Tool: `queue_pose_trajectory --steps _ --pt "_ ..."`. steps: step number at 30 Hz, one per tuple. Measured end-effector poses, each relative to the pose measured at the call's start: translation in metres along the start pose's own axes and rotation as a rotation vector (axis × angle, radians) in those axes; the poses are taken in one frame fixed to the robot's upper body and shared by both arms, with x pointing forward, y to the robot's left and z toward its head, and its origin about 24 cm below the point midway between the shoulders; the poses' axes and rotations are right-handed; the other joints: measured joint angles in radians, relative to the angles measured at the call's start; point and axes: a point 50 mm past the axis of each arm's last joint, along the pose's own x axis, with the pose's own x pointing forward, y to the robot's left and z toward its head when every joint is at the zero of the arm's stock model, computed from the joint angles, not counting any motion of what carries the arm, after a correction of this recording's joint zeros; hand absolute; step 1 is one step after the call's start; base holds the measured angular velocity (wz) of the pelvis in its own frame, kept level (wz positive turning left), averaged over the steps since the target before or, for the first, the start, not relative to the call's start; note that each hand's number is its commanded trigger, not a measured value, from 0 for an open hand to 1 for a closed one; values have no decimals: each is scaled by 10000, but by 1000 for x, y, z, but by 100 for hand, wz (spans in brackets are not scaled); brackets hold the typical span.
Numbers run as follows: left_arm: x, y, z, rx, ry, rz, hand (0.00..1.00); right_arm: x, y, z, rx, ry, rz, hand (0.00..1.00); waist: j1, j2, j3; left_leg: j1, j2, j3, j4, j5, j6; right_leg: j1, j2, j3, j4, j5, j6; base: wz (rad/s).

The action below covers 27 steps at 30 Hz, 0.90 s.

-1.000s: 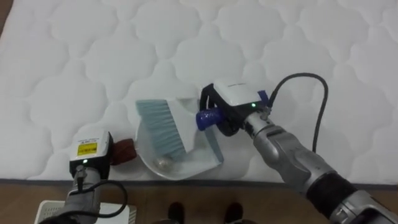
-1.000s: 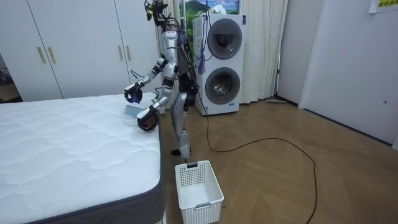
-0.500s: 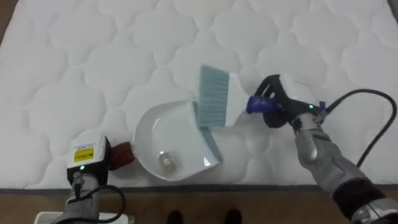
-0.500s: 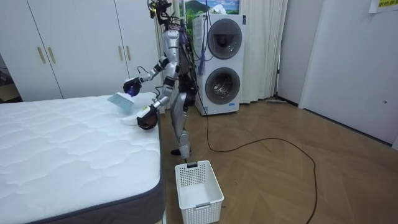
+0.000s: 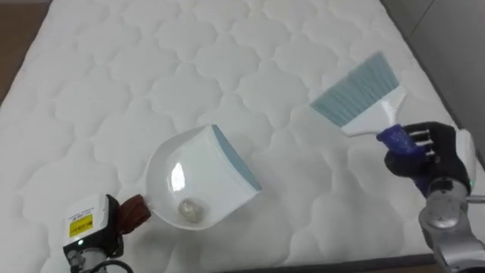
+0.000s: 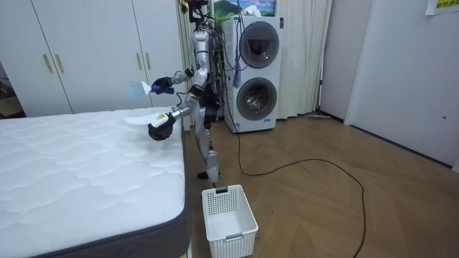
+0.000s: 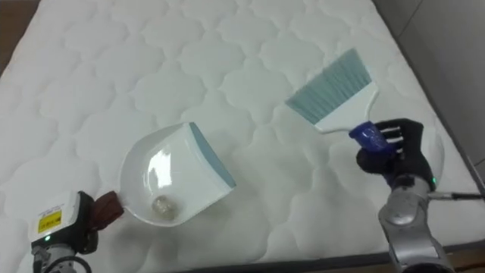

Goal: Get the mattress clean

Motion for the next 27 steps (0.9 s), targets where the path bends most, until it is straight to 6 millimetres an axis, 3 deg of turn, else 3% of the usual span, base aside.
queue_pose_trajectory --steps 5,10,21,27 --pt "-3 4 -6 -872 417 187 100 -3 -4 -8 1152 614 188 0 -36 -1 -2 490 38 216 -268 -45 -40 264 73 145 -83 -6 11 -15" --pt "2 17 -3 -1660 297 812 100 0 -10 3 2816 403 340 0 20 8 1 720 97 182 -279 -162 -74 622 165 178 -267 -16 27 0" --pt "3 28 -2 -2521 303 1444 100 3 -21 27 4253 -539 638 0 68 264 -28 1049 168 163 -270 -235 -138 980 288 269 -429 -19 23 0" --pt "1 34 -4 -3131 190 1820 100 5 -27 30 4762 -702 542 0 89 242 -45 1217 145 163 -351 -239 -144 1139 299 354 -446 -47 37 0"
